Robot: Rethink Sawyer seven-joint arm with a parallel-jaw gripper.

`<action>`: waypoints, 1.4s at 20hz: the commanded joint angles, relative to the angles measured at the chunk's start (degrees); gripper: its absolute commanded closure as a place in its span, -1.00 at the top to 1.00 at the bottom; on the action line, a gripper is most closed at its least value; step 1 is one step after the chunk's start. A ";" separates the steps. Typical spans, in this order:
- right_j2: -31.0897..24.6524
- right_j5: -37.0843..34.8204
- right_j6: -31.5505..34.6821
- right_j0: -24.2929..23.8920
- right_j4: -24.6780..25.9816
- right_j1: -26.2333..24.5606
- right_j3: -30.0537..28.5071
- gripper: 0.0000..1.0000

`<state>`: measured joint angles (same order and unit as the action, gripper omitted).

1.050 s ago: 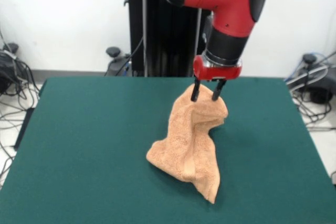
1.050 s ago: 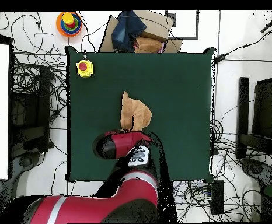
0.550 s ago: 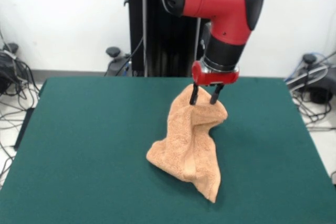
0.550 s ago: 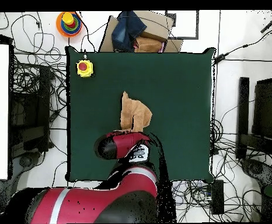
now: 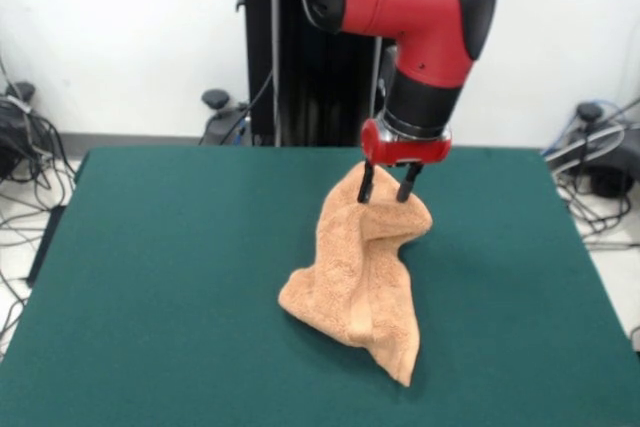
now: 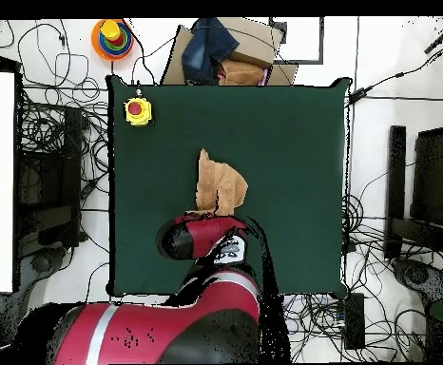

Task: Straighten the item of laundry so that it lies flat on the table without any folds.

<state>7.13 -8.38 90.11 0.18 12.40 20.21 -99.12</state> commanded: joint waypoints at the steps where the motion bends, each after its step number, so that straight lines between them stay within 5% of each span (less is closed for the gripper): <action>1: -1.63 4.04 11.36 -1.24 -2.24 -1.65 2.26 1.00; 14: -3.27 1.90 11.89 -0.59 -3.49 -0.24 0.48 1.00; 28: 11.08 -4.37 20.03 20.62 -14.65 0.26 -1.32 1.00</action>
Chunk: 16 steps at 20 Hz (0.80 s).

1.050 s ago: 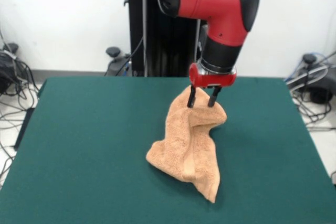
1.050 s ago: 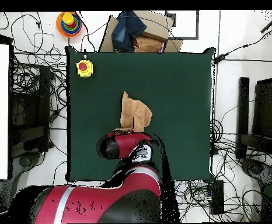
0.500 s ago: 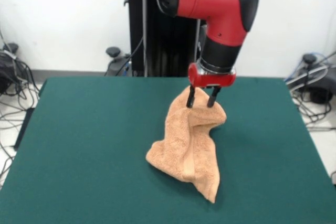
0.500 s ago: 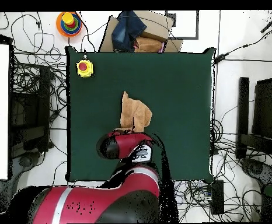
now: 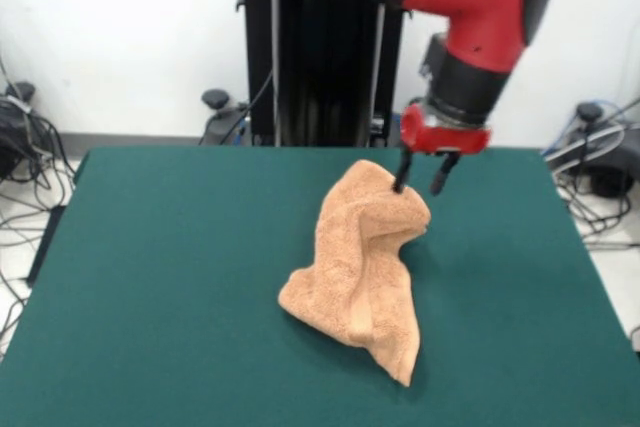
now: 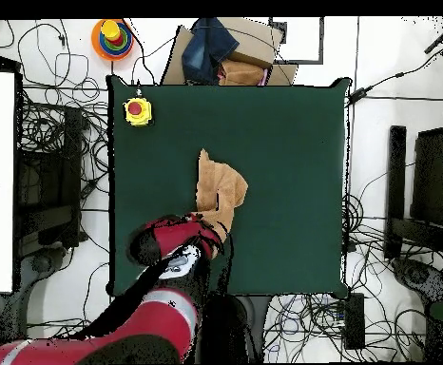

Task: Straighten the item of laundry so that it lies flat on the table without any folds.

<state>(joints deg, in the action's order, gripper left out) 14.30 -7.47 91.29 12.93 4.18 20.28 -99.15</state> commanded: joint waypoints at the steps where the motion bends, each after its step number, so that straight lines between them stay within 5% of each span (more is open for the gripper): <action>1: 4.88 -5.60 18.65 9.68 -6.98 0.02 -1.20 1.00; 10: 12.10 -4.15 17.41 20.62 -10.69 -3.12 -0.65 1.00; 16: 8.86 0.59 11.67 15.39 -6.96 -0.96 -2.56 1.00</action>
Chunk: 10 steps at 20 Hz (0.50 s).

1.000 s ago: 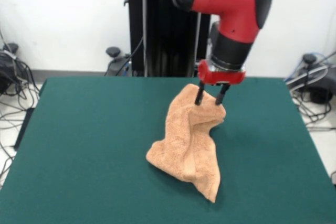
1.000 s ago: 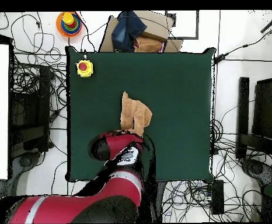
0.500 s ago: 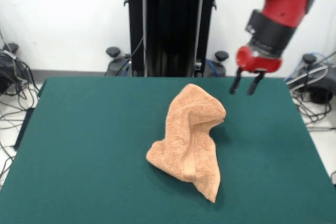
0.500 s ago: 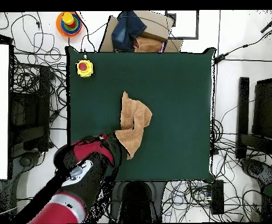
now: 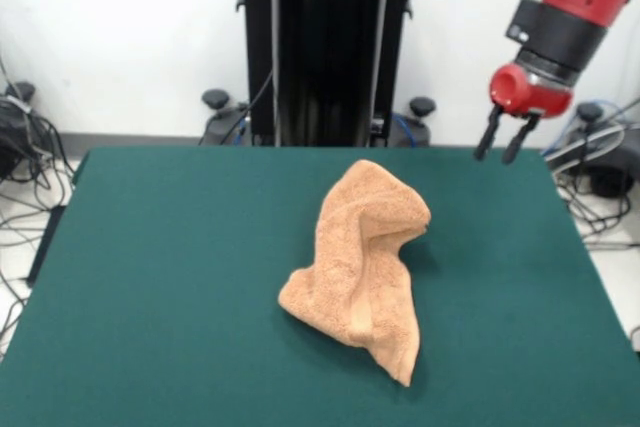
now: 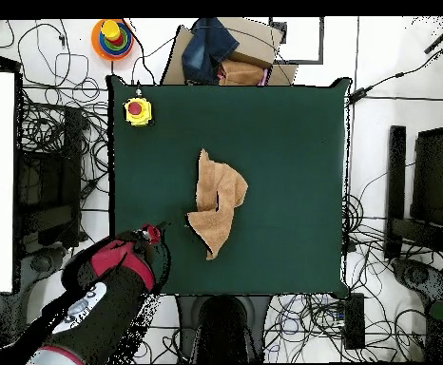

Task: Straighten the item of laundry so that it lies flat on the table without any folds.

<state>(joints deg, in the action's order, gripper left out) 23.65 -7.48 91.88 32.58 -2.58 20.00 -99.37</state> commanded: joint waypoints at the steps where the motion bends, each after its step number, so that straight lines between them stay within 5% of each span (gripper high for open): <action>1: -0.82 1.30 10.85 -4.80 0.12 -0.62 -2.45 1.00; 10: 1.47 0.22 12.68 -1.77 -1.24 -0.37 -3.04 1.00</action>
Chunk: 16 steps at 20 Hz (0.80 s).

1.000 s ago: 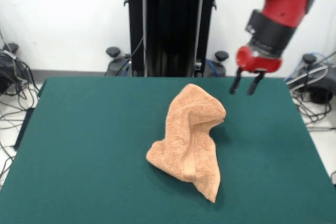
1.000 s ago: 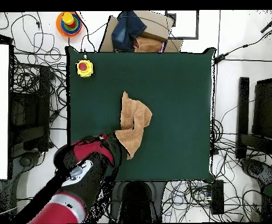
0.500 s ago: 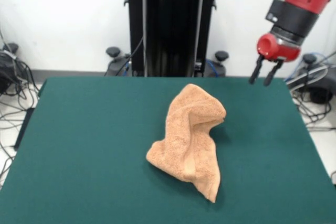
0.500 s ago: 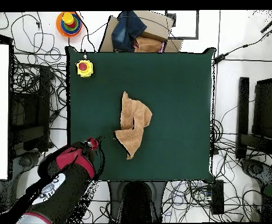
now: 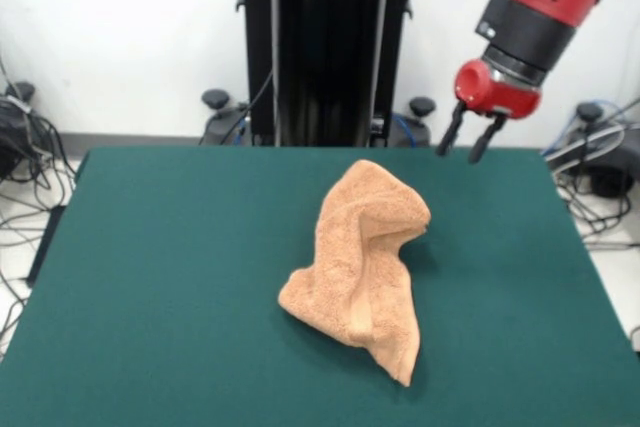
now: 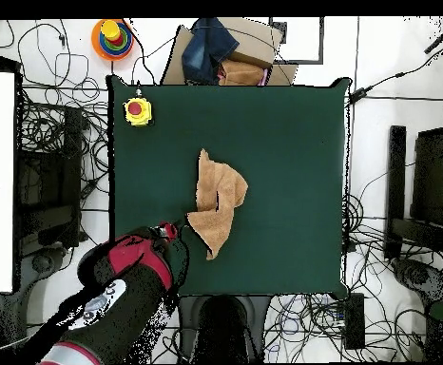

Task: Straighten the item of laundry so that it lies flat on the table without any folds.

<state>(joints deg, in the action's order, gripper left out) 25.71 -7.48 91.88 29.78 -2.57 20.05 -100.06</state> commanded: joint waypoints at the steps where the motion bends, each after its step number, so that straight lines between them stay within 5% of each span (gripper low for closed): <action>1: -0.19 0.03 13.01 1.53 -1.59 -0.66 -2.14 1.00; 11: 4.85 0.79 14.32 5.47 -3.09 -5.48 0.43 1.00; 16: 6.87 2.48 15.92 6.91 -5.23 -11.83 2.81 1.00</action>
<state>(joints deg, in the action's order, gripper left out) 32.59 -7.46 91.88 35.79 -3.25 15.29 -99.94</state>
